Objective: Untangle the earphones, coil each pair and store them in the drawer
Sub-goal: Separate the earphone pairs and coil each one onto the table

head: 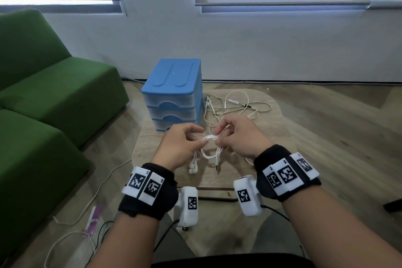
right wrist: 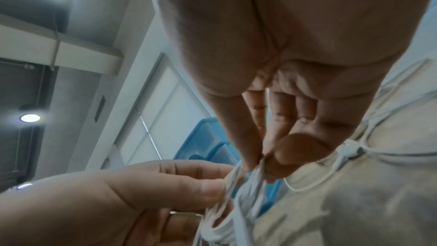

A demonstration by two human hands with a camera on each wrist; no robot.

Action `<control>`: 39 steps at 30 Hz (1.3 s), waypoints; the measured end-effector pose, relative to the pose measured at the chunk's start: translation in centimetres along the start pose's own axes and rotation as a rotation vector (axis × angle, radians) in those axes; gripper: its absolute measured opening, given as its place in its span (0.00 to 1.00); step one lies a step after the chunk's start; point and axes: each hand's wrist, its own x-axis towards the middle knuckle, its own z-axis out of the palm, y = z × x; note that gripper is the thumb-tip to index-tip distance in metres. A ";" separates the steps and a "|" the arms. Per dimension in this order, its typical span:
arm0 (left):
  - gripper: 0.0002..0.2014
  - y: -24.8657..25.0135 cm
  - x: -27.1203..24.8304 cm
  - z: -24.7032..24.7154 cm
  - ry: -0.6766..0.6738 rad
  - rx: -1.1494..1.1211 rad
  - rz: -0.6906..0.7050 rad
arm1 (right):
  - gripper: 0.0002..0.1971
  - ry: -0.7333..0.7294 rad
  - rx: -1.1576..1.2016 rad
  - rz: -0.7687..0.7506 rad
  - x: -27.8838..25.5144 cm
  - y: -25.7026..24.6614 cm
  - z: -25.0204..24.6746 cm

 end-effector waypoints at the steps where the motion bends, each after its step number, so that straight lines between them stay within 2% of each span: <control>1: 0.13 -0.3 0.0 -0.2 -0.005 0.052 -0.018 | 0.13 0.017 -0.018 0.028 0.3 0.1 0.2; 8: 0.07 -1.1 0.4 -0.2 -0.017 0.297 -0.035 | 0.08 0.079 -0.045 0.135 0.7 0.6 1.8; 14: 0.07 -0.8 0.5 0.2 0.029 0.465 -0.015 | 0.07 0.105 -0.082 0.145 0.8 0.9 2.2; 21: 0.03 -1.0 1.0 0.4 -0.009 0.539 0.002 | 0.09 0.085 -0.162 0.111 0.4 1.1 2.4; 24: 0.05 -0.9 1.1 -0.3 0.009 0.552 -0.001 | 0.06 0.089 -0.201 0.082 0.4 0.3 0.7; 27: 0.09 -0.3 1.5 -1.4 0.024 0.562 0.015 | 0.08 0.175 -0.250 0.062 1.1 0.5 -2.7; 30: 0.09 0.9 2.1 -2.0 0.013 0.550 0.074 | 0.06 0.255 -0.439 0.141 2.2 1.8 -6.0; 33: 0.06 2.4 2.5 -1.9 -0.014 0.543 0.126 | 0.08 0.154 -0.674 0.260 2.9 3.2 -7.3; 35: 0.05 3.4 2.6 -1.5 -0.037 0.544 0.159 | 0.10 0.089 -0.781 0.260 3.2 3.6 -7.2; 39: 0.08 4.9 2.7 -1.0 -0.100 0.569 0.190 | 0.09 0.002 -0.854 0.247 3.4 3.5 -6.9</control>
